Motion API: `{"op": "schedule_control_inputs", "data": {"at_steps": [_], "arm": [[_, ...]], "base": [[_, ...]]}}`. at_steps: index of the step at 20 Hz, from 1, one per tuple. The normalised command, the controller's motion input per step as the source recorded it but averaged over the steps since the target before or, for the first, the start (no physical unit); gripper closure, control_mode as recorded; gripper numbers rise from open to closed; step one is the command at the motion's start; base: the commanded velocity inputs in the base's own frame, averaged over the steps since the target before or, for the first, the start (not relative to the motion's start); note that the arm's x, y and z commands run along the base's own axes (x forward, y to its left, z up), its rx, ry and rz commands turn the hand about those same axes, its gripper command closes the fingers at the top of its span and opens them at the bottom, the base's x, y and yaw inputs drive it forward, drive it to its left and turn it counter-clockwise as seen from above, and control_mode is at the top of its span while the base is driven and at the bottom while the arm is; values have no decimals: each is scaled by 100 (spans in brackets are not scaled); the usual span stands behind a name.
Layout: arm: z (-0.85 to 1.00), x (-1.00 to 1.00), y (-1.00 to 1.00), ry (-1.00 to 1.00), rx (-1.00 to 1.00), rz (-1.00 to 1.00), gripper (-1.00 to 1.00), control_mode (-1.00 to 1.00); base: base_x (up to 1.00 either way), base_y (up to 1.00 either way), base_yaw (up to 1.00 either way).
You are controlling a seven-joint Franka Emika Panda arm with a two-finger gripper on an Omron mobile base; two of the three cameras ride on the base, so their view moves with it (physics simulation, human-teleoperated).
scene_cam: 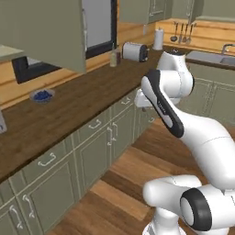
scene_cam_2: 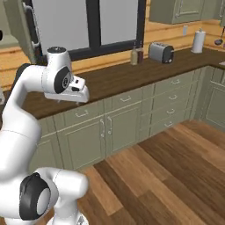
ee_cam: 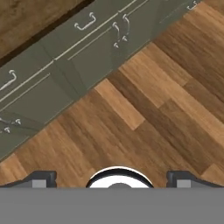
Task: Gather all objects into one cabinet and sort the glasses and bowls to opposite sides.
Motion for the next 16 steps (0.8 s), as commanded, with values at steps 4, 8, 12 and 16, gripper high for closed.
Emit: {"op": "schedule_control_inputs", "data": {"at_steps": [4, 8, 12, 16], "arm": [[0, 0, 0, 0, 0, 0, -100, 100], [0, 0, 0, 0, 0, 0, -100, 100], [0, 0, 0, 0, 0, 0, -100, 100], [0, 0, 0, 0, 0, 0, -100, 100]], "base": [[0, -54, -60], [0, -53, -59], [0, -22, -35], [11, -5, -33]]}}
